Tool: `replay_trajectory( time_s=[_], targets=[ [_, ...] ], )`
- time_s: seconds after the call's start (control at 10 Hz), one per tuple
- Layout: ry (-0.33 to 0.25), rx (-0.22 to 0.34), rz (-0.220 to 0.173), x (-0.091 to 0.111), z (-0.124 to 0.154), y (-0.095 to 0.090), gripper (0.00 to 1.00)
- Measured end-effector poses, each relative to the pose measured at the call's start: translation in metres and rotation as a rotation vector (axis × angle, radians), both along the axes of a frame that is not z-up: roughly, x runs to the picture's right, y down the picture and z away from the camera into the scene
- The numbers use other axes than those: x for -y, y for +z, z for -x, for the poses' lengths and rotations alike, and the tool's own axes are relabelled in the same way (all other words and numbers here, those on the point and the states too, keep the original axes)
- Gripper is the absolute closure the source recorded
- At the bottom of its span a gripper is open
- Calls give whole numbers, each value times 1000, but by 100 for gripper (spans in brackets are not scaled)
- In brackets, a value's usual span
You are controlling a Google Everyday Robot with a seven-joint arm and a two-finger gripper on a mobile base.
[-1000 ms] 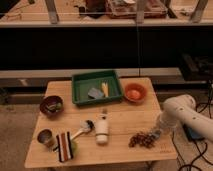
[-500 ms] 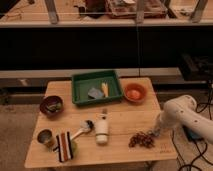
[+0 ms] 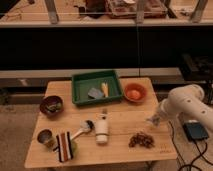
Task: Wipe tray with towel
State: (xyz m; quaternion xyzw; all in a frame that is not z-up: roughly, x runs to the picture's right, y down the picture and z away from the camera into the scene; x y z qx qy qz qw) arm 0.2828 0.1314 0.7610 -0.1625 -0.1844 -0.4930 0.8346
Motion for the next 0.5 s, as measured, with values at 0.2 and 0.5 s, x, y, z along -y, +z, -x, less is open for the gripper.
replay_trajectory(
  time_s=[0.2, 0.5],
  targets=[
    [-39, 86, -66, 55, 34, -19, 100],
    [-101, 199, -103, 105, 90, -17, 100]
  ],
)
